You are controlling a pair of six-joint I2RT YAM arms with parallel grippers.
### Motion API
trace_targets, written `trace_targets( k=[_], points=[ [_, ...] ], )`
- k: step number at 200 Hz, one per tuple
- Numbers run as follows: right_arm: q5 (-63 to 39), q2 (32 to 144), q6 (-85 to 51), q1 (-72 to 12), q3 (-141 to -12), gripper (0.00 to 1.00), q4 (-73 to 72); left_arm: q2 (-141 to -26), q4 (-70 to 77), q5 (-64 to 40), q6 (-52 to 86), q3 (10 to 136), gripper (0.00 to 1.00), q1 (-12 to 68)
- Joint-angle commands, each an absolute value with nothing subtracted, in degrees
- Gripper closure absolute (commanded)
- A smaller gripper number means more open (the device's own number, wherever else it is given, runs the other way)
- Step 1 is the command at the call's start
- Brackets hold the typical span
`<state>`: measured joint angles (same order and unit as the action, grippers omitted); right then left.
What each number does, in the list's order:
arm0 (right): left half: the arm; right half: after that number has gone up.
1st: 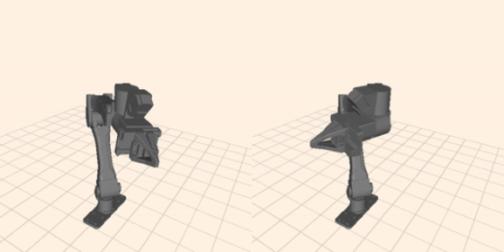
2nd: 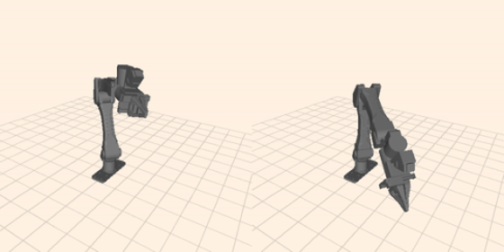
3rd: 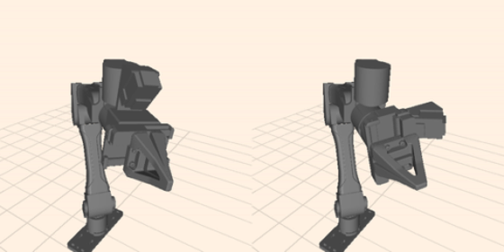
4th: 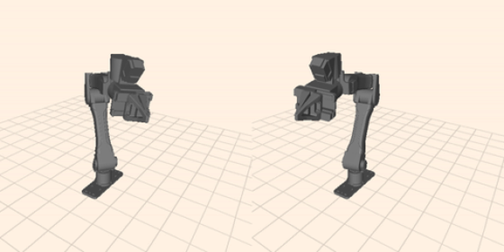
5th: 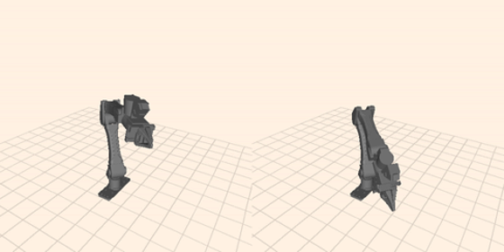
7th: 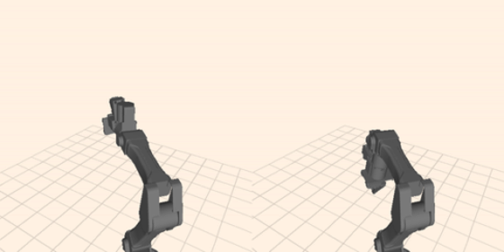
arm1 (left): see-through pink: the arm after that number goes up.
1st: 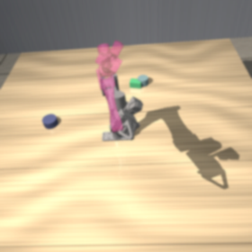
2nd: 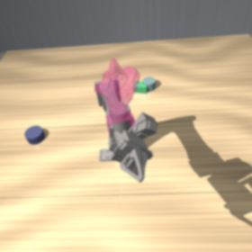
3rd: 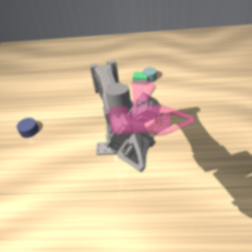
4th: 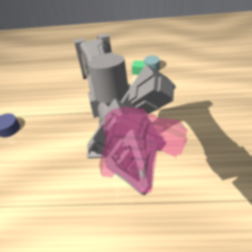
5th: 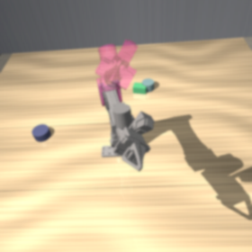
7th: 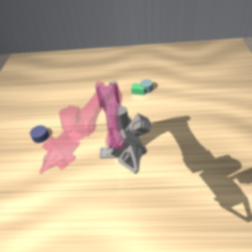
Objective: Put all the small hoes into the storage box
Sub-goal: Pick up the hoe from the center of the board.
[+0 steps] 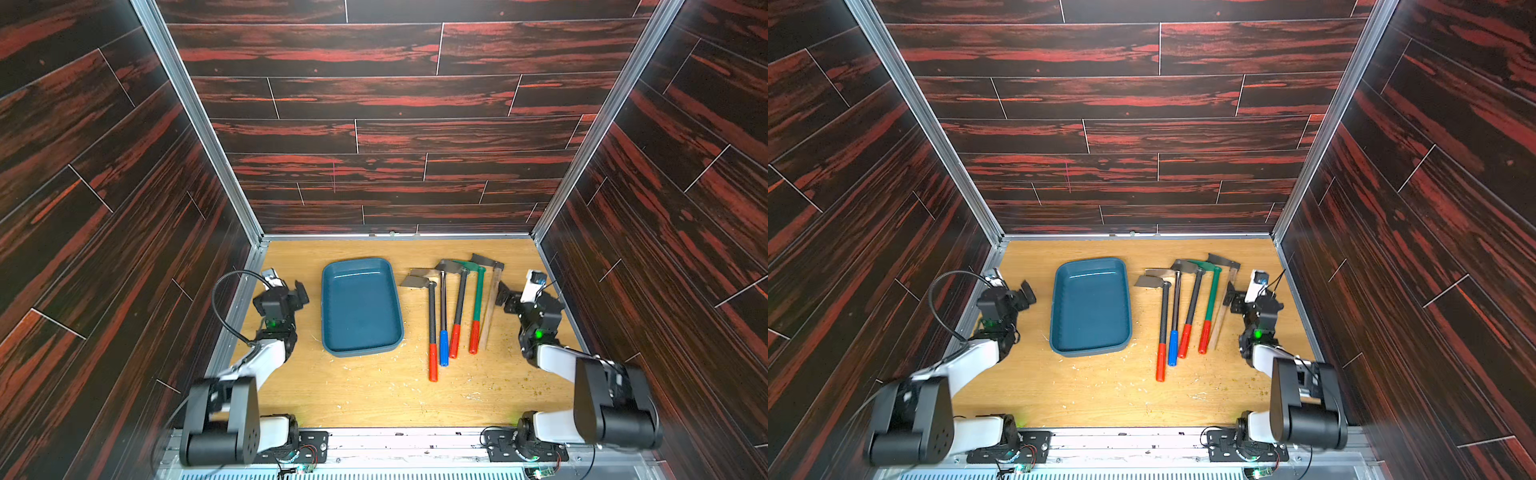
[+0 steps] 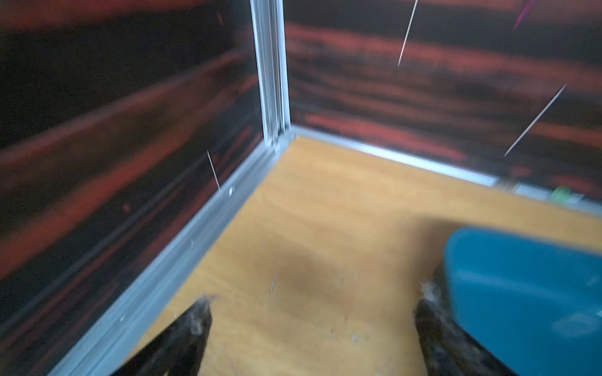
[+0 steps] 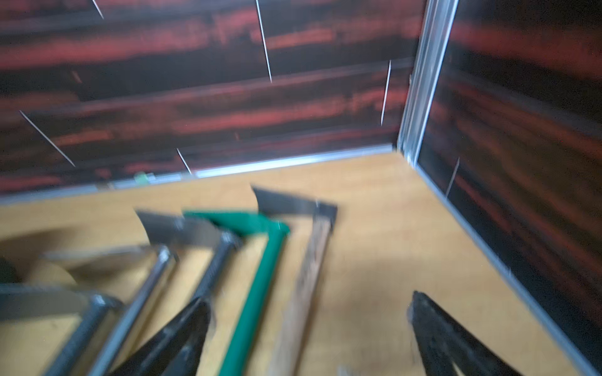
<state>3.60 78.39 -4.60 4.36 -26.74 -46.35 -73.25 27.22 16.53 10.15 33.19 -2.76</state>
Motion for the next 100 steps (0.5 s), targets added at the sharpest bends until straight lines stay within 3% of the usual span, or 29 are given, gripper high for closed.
trace_targets(
  k=[1, 20, 38, 65, 100],
  points=[
    [2.6, 75.4, -7.0, 3.9, -30.3, 0.02, -34.9, -69.2, 15.1, 19.5, 15.0, 39.1, 0.0, -2.3],
    [4.1, 73.4, -9.0, 2.8, -35.7, 0.02, -23.6, -67.9, 0.5, 24.8, 25.4, 47.2, 0.0, -2.2],
    [6.9, 72.8, -12.8, 1.7, -42.8, 0.02, -9.9, -67.9, -12.1, 21.5, 29.8, 55.3, 0.0, -2.1],
    [-0.7, 72.3, -18.2, 1.6, -48.3, 0.02, -2.8, -66.9, -14.8, 12.9, 36.1, 59.6, 0.0, -2.2],
    [-4.9, 72.4, -28.7, 2.1, -55.6, 0.02, 7.5, -70.0, -24.4, 10.3, 42.5, 66.8, 0.0, -2.3]
  ],
)
